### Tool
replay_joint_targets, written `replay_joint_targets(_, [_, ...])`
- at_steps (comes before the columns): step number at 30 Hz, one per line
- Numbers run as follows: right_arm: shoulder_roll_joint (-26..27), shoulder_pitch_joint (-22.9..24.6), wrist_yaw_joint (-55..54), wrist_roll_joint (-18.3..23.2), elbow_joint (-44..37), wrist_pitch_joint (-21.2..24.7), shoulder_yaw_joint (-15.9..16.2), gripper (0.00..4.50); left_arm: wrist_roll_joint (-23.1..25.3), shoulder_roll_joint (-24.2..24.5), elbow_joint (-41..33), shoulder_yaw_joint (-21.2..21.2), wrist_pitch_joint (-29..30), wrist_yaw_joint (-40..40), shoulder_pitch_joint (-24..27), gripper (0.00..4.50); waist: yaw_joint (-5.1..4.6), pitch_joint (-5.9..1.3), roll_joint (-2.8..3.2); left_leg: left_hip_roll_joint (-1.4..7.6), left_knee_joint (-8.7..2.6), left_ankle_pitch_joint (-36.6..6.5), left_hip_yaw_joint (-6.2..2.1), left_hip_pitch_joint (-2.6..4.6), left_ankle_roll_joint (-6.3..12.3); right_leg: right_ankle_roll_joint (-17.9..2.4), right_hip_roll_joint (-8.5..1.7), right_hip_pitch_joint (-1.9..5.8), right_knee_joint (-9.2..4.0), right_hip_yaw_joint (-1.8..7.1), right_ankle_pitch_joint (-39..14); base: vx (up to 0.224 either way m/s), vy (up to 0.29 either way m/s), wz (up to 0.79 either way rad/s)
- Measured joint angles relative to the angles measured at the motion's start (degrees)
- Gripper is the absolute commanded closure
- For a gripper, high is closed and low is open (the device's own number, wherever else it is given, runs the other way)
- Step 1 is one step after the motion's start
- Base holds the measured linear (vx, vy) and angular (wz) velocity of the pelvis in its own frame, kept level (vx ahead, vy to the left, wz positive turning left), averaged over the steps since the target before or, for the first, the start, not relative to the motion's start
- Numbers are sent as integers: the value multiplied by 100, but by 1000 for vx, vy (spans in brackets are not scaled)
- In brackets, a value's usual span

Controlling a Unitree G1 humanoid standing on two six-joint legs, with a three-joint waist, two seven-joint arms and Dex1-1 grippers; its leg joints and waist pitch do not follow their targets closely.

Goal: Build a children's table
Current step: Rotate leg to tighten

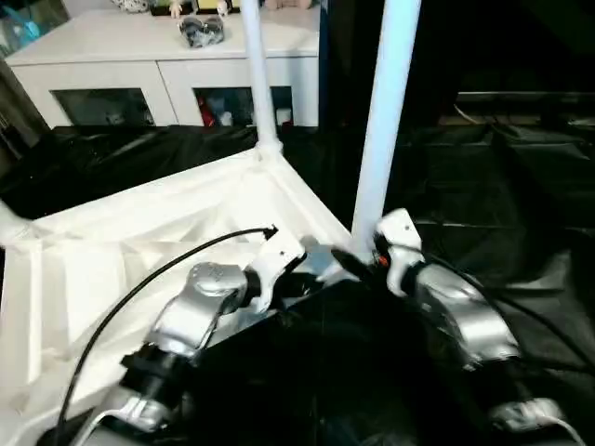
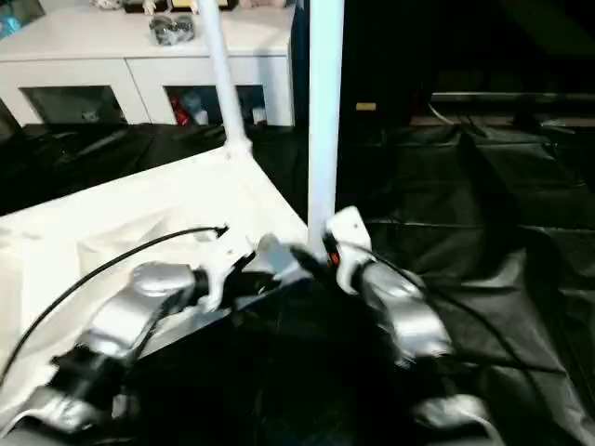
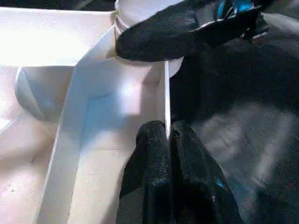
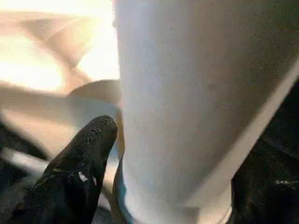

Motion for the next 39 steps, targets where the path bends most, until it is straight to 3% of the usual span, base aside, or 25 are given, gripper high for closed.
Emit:
replay_joint_targets(7, [-578,409,1415,378,-632,114,201,98,-225,463,-233,-80,-143,-832,188,450,124,10,-13,2,4,-2,1,-2,-6,-1,0,-4,6,0,1,0,0,0])
replay_joint_targets(10, [-764,497,1877,626,-860,318,261,130,-293,635,-312,-114,-242,-1105,254,450,155,15,-21,2,5,-4,1,-3,-11,-1,0,-4,6,1,1,0,0,0])
replay_joint_targets(18, [-950,660,2345,865,-1202,680,295,183,-430,847,-437,-163,-267,-1482,358,450,197,16,-22,2,6,0,2,-12,-3,-1,0,-11,7,-1,1,0,0,0])
replay_joint_targets(25, [-951,689,2330,869,-1300,816,300,189,-433,854,-439,-168,-265,-1525,362,450,202,16,-19,2,6,-4,2,-11,-11,-2,0,-11,8,0,1,0,0,0])
replay_joint_targets(28, [-751,649,1935,784,-1149,811,192,189,-383,753,-380,-137,-264,-1241,355,450,177,15,-20,2,8,-4,1,-2,-12,-4,0,-6,14,1,3,0,0,0])
replay_joint_targets(34, [217,-50,-204,412,-79,771,-259,190,-44,99,192,44,-135,-4,-59,450,26,15,-17,2,10,-3,1,23,-20,-19,0,-2,21,4,14,0,0,0])
replay_joint_targets(39, [704,-379,-1565,209,326,837,-519,190,94,-357,455,79,75,719,-317,450,-18,13,-16,2,8,0,1,25,-25,-20,-1,8,16,5,15,0,0,0])
